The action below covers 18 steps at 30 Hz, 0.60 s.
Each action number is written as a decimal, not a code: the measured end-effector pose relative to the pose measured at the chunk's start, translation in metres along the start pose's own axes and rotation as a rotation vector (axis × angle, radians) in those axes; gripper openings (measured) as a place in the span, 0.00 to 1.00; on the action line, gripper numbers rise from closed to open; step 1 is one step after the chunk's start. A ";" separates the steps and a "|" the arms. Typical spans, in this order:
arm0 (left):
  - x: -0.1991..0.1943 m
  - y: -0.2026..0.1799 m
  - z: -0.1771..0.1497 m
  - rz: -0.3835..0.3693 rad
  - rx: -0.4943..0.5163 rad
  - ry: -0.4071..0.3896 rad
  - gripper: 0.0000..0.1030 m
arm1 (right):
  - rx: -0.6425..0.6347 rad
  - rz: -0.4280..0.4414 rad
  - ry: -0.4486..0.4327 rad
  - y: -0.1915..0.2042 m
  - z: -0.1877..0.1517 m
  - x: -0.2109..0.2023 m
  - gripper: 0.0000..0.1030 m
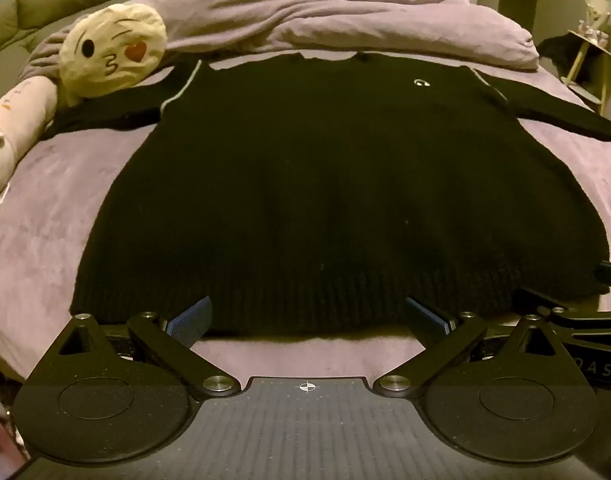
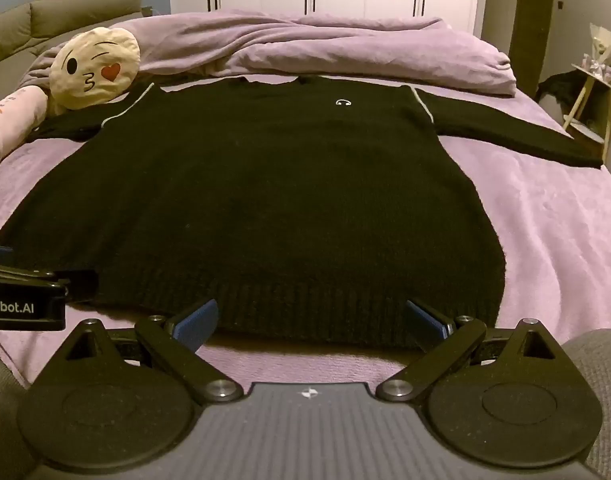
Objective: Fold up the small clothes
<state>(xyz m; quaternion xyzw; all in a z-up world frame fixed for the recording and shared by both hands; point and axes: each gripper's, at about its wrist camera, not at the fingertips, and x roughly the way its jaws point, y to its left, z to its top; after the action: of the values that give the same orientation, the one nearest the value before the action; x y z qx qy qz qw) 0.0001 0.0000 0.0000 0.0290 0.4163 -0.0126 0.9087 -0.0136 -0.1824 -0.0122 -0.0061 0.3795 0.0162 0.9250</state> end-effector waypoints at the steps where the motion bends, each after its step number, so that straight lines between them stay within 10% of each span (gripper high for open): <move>1: 0.000 0.000 0.000 0.000 0.001 -0.001 1.00 | 0.000 0.000 0.000 0.000 0.000 0.000 0.96; 18: 0.009 0.001 -0.005 -0.002 -0.006 0.010 1.00 | 0.005 0.004 0.002 0.000 0.002 0.000 0.96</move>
<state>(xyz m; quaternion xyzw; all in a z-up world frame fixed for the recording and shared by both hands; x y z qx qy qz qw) 0.0019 0.0018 -0.0103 0.0261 0.4208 -0.0122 0.9067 -0.0122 -0.1819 -0.0113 -0.0032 0.3805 0.0174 0.9246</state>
